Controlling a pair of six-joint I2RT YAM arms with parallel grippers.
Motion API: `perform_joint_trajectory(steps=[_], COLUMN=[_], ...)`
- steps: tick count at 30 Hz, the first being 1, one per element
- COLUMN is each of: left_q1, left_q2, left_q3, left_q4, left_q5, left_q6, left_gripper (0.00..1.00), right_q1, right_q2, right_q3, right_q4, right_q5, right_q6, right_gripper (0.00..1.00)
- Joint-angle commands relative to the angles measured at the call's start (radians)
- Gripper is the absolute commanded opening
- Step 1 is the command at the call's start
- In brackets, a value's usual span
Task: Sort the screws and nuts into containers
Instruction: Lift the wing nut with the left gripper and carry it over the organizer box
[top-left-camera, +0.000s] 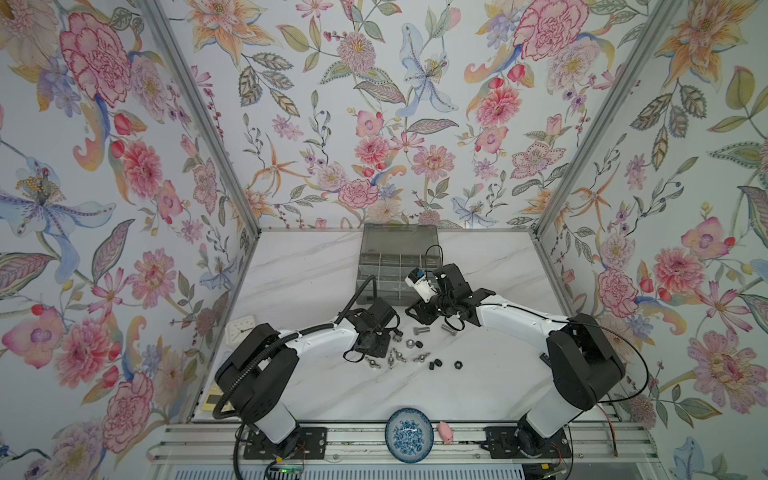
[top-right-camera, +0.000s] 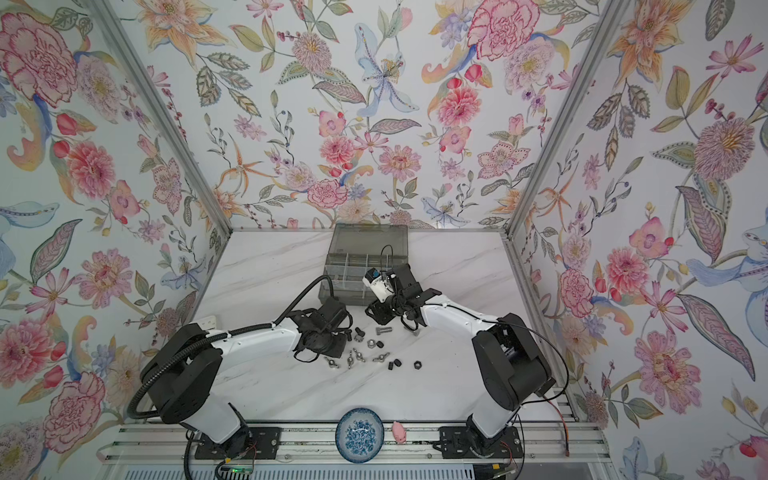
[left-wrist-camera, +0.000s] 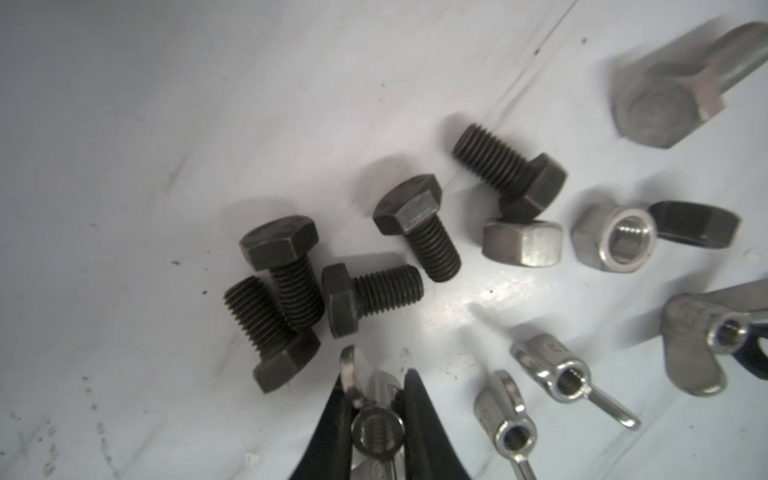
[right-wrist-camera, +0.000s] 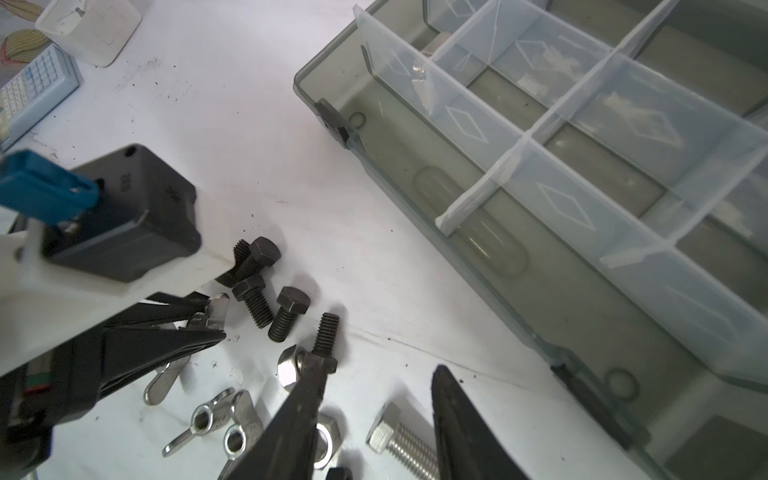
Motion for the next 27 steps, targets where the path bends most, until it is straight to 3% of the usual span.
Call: perform_joint_trajectory(steps=[1,7,17,27], left_q1=[0.029,0.117,0.374,0.421], left_q2=[-0.078,-0.061,0.209,0.483], left_q3=[0.083,0.209,0.472,0.711], left_q4=[-0.004,0.000,0.177,0.186], left_q5=[-0.023,-0.026,0.029,0.080], left_q6=[0.059,0.144,0.216,0.244], left_gripper=[0.00,0.00,0.00,0.00], right_q1=[-0.008,-0.018,-0.014,-0.011], right_q2=[-0.041,-0.058,-0.102,-0.150], right_q3=[-0.025,-0.036,-0.074,-0.127], right_q4=[0.023,0.038,0.039,0.037], right_q5=[-0.023,-0.028,-0.012,0.027], right_q6=[0.022,0.036,0.055,0.071], right_gripper=[0.46,0.46,0.46,0.46])
